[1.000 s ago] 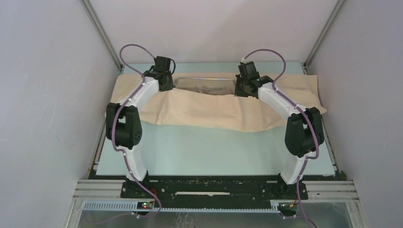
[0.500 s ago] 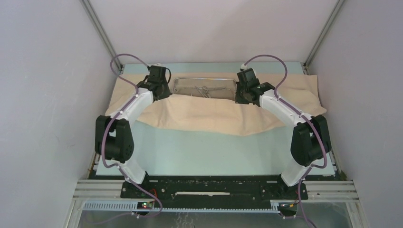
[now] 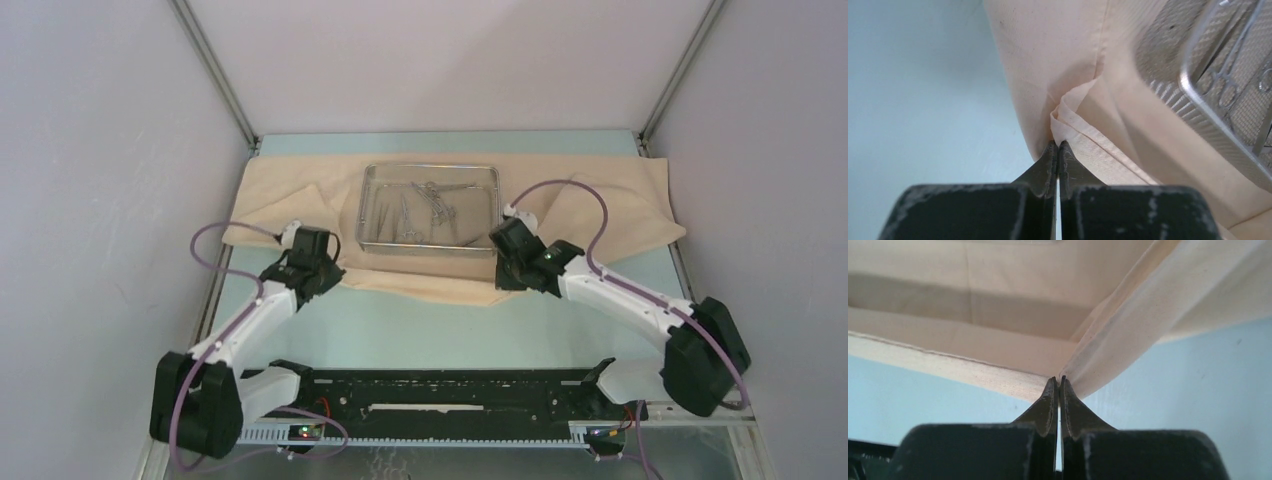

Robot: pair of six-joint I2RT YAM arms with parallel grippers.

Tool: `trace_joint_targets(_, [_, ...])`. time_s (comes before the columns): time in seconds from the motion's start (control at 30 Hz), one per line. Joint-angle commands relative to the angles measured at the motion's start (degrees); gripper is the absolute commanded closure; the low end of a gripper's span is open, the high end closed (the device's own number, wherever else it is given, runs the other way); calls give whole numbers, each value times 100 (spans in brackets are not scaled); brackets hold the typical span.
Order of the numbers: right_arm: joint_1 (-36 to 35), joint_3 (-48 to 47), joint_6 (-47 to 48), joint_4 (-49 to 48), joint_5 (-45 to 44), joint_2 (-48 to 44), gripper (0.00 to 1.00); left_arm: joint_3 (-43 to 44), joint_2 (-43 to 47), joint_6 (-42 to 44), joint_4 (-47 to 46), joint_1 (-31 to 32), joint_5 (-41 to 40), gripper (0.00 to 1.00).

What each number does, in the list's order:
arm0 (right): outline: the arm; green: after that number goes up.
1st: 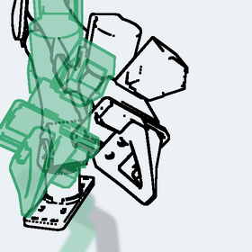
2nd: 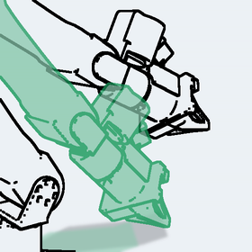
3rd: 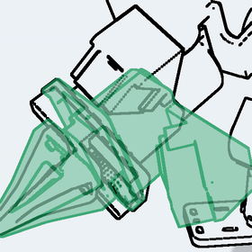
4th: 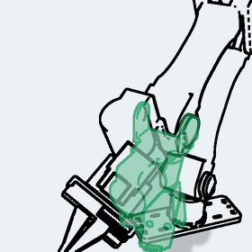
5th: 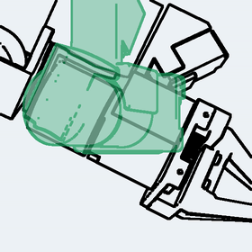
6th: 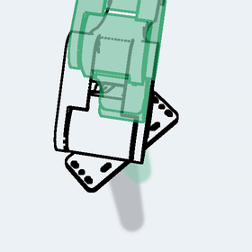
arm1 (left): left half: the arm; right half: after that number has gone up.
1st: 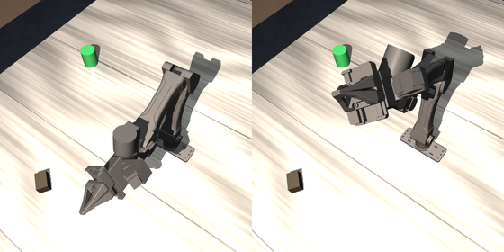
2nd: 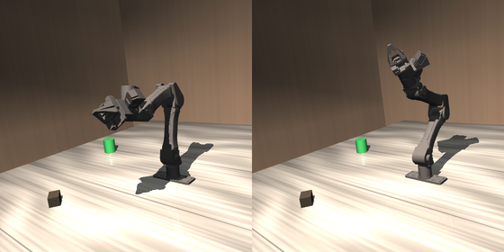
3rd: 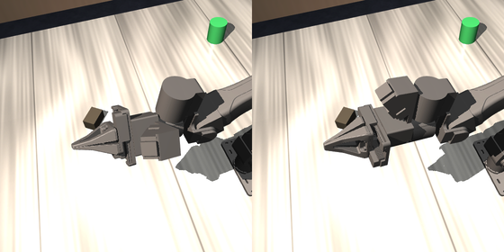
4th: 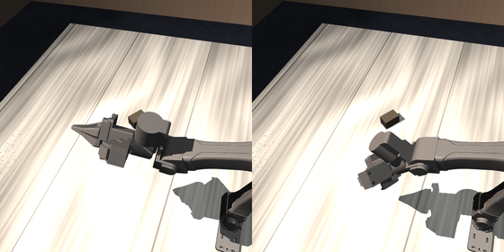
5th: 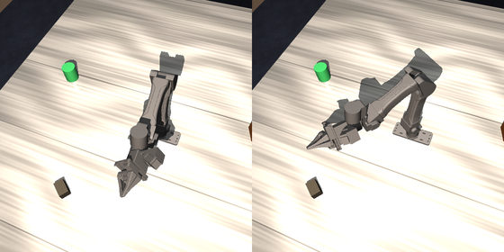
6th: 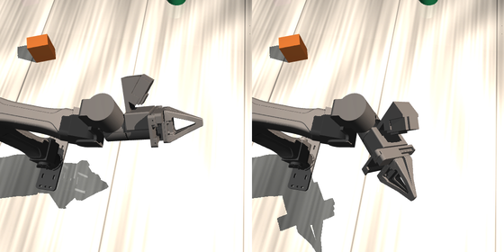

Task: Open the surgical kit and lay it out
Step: Open the surgical kit at the center of the board.

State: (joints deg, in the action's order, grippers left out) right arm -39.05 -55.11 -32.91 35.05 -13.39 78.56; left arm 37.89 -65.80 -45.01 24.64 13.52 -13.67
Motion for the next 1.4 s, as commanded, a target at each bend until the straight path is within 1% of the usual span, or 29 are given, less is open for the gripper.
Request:
trace_joint_targets(0.0, [-394, 693, -937, 163, -217, -823, 100, -795, 920, -1408, 521, 20, -407, 100])
trace_joint_targets(0.2, [-1119, 1344, -1845, 470, -371, -1646, 100, -1284, 1841, -2649, 1375, 19, -163, 100])
trace_joint_targets(0.33, [-1523, 1684, -2342, 673, -414, -2124, 100, -1390, 2238, -3313, 2189, 12, -271, 100])
trace_joint_targets(0.43, [-1737, 1899, -2613, 754, -307, -2404, 100, -1372, 2500, -3621, 2611, 13, -333, 100])
trace_joint_targets(0.5, [-1893, 1960, -2763, 887, -265, -2522, 100, -1359, 2633, -3683, 2796, 10, -311, 99])
trace_joint_targets(0.63, [-2171, 2082, -3006, 1222, -269, -2810, 100, -1271, 2878, -3810, 3255, 10, -447, 94])
trace_joint_targets(0.77, [-2303, 2316, -3138, 1292, -118, -3084, 100, -1206, 3069, -3997, 3600, 12, -381, 92])
trace_joint_targets(0.8, [-2327, 2369, -3142, 1272, -83, -3110, 99, -1189, 3107, -4019, 3662, 11, -395, 89])
trace_joint_targets(0.83, [-2348, 2409, -3143, 1260, -72, -3119, 94, -1155, 3148, -4044, 3750, 10, -425, 82])
trace_joint_targets(0.9, [-2369, 2417, -3089, 1252, -76, -3125, 77, -1010, 3245, -3911, 3883, 12, -518, 62])
trace_joint_targets(0.93, [-2377, 2417, -3017, 1215, -65, -3155, 66, -882, 3284, -3747, 3919, 11, -575, 53])
trace_joint_targets(0.97, [-2379, 2413, -2936, 1150, -33, -3224, 56, -717, 3313, -3464, 3906, 10, -638, 48])
trace_joint_targets(1.0, [-2380, 2392, -2846, 1082, -18, -3271, 49, -517, 3304, -3195, 3898, 10, -690, 44])
trace_joint_targets(1.03, [-2380, 2360, -2744, 997, -11, -3364, 45, -350, 3287, -2846, 3761, 13, -727, 42])
trace_joint_targets(1.07, [-2379, 2307, -2611, 927, -21, -3431, 43, -208, 3246, -2412, 3513, 11, -699, 41])
trace_joint_targets(1.13, [-2375, 2129, -2388, 867, -148, -3475, 41, 64, 3000, -1815, 3164, 10, -790, 38])
trace_joint_targets(1.2, [-2346, 1865, -2057, 873, -354, -3373, 38, 319, 2524, -1291, 2790, 10, -905, 33])
trace_joint_targets(1.27, [-2248, 1551, -1744, 946, -525, -3194, 36, 764, 1667, -789, 2449, 10, -905, 33])
trace_joint_targets(1.37, [-1977, 1171, -1306, 945, -541, -2999, 35, 1359, 584, -401, 2202, -15, -1102, 33])
